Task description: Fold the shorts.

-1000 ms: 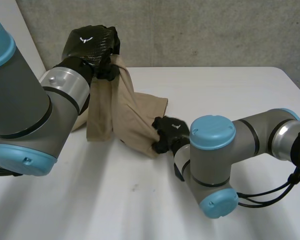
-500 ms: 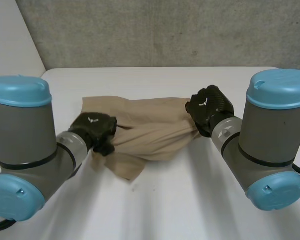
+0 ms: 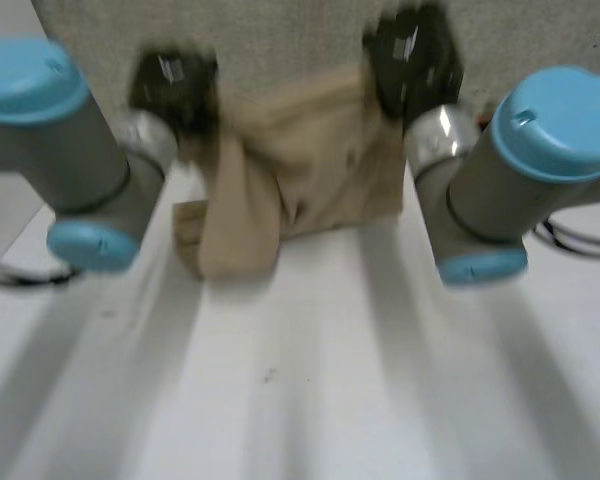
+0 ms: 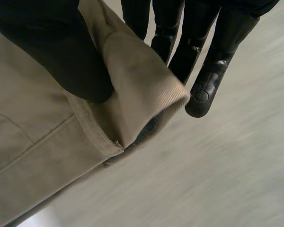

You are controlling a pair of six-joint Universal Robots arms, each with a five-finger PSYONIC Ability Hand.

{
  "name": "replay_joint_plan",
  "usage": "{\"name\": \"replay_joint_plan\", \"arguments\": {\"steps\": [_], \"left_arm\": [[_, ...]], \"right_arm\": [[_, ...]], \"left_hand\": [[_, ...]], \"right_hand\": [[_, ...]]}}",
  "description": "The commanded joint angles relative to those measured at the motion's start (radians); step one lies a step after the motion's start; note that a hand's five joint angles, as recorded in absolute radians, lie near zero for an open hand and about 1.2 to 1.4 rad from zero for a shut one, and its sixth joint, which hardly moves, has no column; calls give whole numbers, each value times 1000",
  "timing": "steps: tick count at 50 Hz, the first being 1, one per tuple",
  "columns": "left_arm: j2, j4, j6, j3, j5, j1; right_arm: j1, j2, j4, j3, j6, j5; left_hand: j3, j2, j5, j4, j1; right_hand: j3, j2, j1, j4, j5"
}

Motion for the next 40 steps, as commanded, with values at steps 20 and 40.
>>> {"name": "replay_joint_plan", "arguments": {"steps": [20, 40], "left_arm": [[114, 226, 20, -683, -68, -93], [202, 4, 14, -732, 64, -41]], "right_arm": [[-56, -32, 363, 389, 27, -68], [-167, -44, 417, 489, 521, -84]], "left_hand": [[201, 198, 255, 193, 268], [-712, -715, -658, -719, -645]], "right_hand": [[222, 220, 416, 204, 239], [222, 220, 416, 204, 239]]}}
